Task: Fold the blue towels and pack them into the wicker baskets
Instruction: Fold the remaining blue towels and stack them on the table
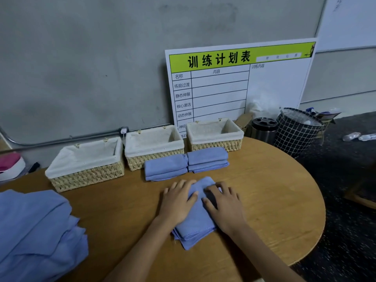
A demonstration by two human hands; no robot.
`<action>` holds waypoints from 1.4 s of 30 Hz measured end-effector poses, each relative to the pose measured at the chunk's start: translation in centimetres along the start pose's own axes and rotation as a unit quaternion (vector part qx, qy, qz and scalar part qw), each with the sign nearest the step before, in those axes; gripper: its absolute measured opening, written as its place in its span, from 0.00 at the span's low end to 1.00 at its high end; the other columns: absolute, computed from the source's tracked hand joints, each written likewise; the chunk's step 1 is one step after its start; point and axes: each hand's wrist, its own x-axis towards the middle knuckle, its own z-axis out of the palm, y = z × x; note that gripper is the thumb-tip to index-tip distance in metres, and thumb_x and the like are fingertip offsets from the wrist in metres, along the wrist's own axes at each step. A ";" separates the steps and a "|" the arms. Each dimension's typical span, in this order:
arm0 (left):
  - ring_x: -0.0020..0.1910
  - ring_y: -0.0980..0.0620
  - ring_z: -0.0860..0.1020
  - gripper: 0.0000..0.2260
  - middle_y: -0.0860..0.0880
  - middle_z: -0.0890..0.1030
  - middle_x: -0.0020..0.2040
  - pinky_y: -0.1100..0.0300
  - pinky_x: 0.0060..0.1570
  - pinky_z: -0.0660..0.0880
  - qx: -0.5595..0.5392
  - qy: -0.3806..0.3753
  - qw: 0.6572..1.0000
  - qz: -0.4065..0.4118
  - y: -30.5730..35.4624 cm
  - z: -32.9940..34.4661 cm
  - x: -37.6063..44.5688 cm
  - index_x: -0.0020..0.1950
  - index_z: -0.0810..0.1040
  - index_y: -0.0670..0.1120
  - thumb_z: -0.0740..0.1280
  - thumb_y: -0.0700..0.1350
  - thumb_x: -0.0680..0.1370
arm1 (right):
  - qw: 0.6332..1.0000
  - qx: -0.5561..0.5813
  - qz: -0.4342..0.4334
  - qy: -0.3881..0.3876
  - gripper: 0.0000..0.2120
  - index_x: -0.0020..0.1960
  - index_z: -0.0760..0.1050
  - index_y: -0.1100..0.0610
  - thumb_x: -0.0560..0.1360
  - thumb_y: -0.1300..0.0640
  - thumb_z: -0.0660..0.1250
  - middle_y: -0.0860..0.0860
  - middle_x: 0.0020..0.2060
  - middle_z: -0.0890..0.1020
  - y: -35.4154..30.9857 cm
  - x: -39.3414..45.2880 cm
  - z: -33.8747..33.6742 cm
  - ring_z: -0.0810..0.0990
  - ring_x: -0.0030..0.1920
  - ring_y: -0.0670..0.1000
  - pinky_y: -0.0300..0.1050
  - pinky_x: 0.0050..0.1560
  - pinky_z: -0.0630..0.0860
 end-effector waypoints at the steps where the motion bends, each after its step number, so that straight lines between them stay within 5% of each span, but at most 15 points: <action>1: 0.69 0.53 0.66 0.20 0.59 0.68 0.71 0.52 0.63 0.64 0.008 -0.006 1.000 0.005 -0.1 -0.1 -0.1 0.76 0.61 0.59 0.52 0.60 0.85 | 1.000 -0.005 -0.001 0.001 0.27 0.67 0.69 0.44 0.77 0.33 0.46 0.48 0.66 0.69 0.0 0.0 -0.1 0.70 0.62 0.55 0.52 0.61 0.68; 8: 0.68 0.52 0.68 0.26 0.59 0.67 0.73 0.54 0.58 0.69 0.093 -0.038 0.994 0.031 -1.7 -2.3 -2.8 0.78 0.59 0.57 0.47 0.65 0.81 | 0.996 -0.035 0.066 -0.042 0.33 0.68 0.68 0.48 0.73 0.26 0.57 0.49 0.61 0.72 1.2 0.5 -2.4 0.71 0.63 0.54 0.52 0.61 0.67; 13: 0.46 0.53 0.76 0.15 0.57 0.76 0.53 0.54 0.40 0.71 0.090 -0.093 0.991 0.026 -2.0 -6.2 -2.8 0.64 0.66 0.57 0.60 0.61 0.80 | 0.986 0.131 0.032 -0.102 0.22 0.51 0.73 0.53 0.71 0.37 0.71 0.49 0.43 0.76 2.1 2.5 -2.7 0.76 0.45 0.52 0.50 0.44 0.72; 15: 0.44 0.56 0.77 0.15 0.57 0.77 0.50 0.56 0.41 0.73 0.007 -0.116 0.993 0.000 -2.3 -6.8 -1.1 0.65 0.66 0.57 0.59 0.61 0.82 | 0.972 0.199 -0.004 -0.125 0.20 0.49 0.73 0.56 0.70 0.43 0.76 0.52 0.42 0.78 2.2 3.8 -2.6 0.74 0.40 0.50 0.47 0.39 0.69; 19: 0.56 0.56 0.76 0.20 0.56 0.75 0.60 0.58 0.52 0.72 -0.254 -0.127 0.956 -0.078 -2.9 -6.3 1.9 0.73 0.65 0.57 0.59 0.60 0.82 | 0.932 0.303 -0.092 -0.173 0.14 0.48 0.78 0.57 0.70 0.52 0.78 0.51 0.44 0.82 1.9 6.5 -3.2 0.80 0.43 0.50 0.45 0.43 0.75; 23: 0.61 0.56 0.75 0.17 0.53 0.77 0.63 0.58 0.59 0.73 -0.360 -0.111 0.923 -0.075 -3.6 -4.7 4.0 0.70 0.73 0.56 0.64 0.57 0.81 | 0.903 0.348 -0.116 -0.224 0.10 0.50 0.81 0.56 0.72 0.54 0.78 0.47 0.45 0.84 1.2 8.9 -3.0 0.82 0.47 0.46 0.39 0.45 0.76; 28: 0.53 0.63 0.80 0.07 0.54 0.84 0.53 0.67 0.52 0.76 -0.398 -0.019 0.916 -0.057 -5.5 -3.8 4.6 0.56 0.82 0.49 0.69 0.49 0.80 | 0.906 0.369 -0.102 -0.180 0.10 0.51 0.83 0.56 0.72 0.55 0.77 0.45 0.42 0.84 1.1 11.2 -1.7 0.81 0.44 0.41 0.34 0.44 0.74; 35: 0.51 0.61 0.81 0.06 0.55 0.84 0.51 0.66 0.52 0.76 -0.392 0.092 0.913 -0.066 -7.3 -4.9 4.0 0.53 0.82 0.47 0.71 0.47 0.78 | 0.893 0.440 -0.058 -0.077 0.08 0.53 0.82 0.54 0.75 0.57 0.74 0.55 0.46 0.83 0.1 12.0 -0.6 0.81 0.48 0.46 0.34 0.50 0.73; 42: 0.56 0.61 0.80 0.10 0.59 0.83 0.52 0.67 0.55 0.76 -0.394 0.109 0.912 -0.023 -6.2 -7.7 0.6 0.55 0.82 0.49 0.71 0.51 0.76 | 0.880 0.460 -0.119 -0.019 0.11 0.56 0.81 0.54 0.75 0.62 0.73 0.48 0.49 0.83 -1.7 8.8 -3.3 0.80 0.52 0.44 0.33 0.52 0.74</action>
